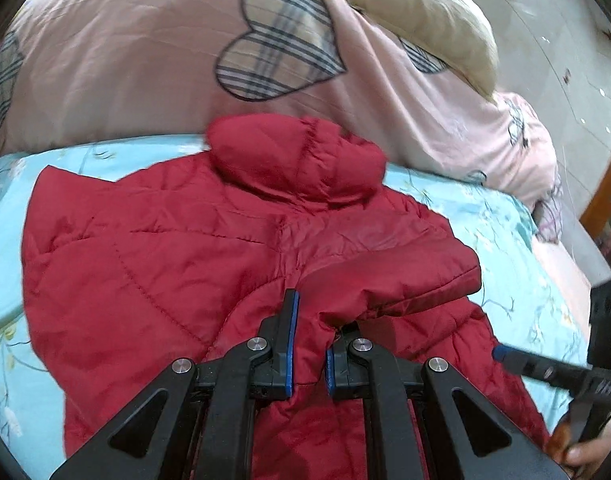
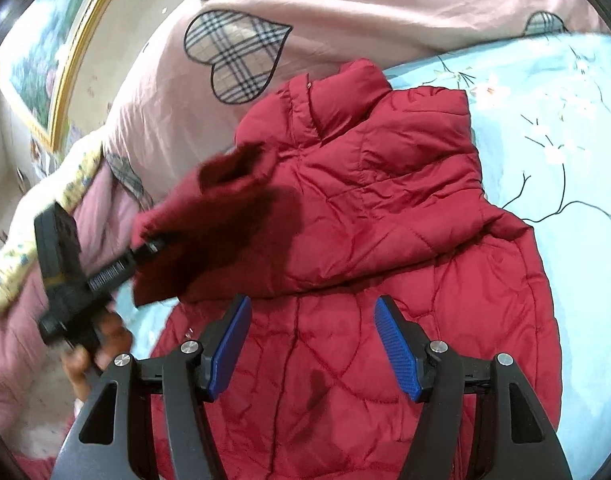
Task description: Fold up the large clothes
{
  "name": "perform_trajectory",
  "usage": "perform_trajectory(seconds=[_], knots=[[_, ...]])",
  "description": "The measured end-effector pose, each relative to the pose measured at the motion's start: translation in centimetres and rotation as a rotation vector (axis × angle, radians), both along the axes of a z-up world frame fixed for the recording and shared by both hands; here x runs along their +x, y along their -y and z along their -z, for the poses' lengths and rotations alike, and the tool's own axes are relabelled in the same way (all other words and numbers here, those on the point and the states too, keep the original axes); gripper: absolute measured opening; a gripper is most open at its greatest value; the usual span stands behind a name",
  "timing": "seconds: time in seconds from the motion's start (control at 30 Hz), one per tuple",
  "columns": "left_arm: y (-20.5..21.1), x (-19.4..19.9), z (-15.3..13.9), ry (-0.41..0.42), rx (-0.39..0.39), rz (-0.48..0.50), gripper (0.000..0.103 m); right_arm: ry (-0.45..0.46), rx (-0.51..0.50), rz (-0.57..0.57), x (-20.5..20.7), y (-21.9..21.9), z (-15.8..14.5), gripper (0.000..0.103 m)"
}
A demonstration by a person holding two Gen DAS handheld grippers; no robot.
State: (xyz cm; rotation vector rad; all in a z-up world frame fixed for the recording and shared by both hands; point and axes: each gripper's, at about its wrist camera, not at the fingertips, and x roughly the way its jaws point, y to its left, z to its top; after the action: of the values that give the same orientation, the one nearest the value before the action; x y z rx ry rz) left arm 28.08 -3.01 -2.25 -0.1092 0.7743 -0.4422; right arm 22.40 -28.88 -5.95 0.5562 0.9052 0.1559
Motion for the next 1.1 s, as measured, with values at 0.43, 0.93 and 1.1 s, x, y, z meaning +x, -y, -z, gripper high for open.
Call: perform_trajectory(seconds=[0.43, 0.93, 1.1], knots=[[2.8, 1.8, 2.7, -0.012, -0.008, 0.069, 0.009, 0.002, 0.45, 0.052, 5.9, 5.8, 3.5, 0.067], [4.3, 4.0, 3.9, -0.14, -0.079, 0.094, 0.025, -0.056, 0.442, 0.045, 9.5, 4.9, 5.3, 0.008], [4.0, 3.3, 3.1, -0.135, -0.048, 0.087, 0.077, -0.035, 0.327, 0.032, 9.2, 4.5, 3.7, 0.006]])
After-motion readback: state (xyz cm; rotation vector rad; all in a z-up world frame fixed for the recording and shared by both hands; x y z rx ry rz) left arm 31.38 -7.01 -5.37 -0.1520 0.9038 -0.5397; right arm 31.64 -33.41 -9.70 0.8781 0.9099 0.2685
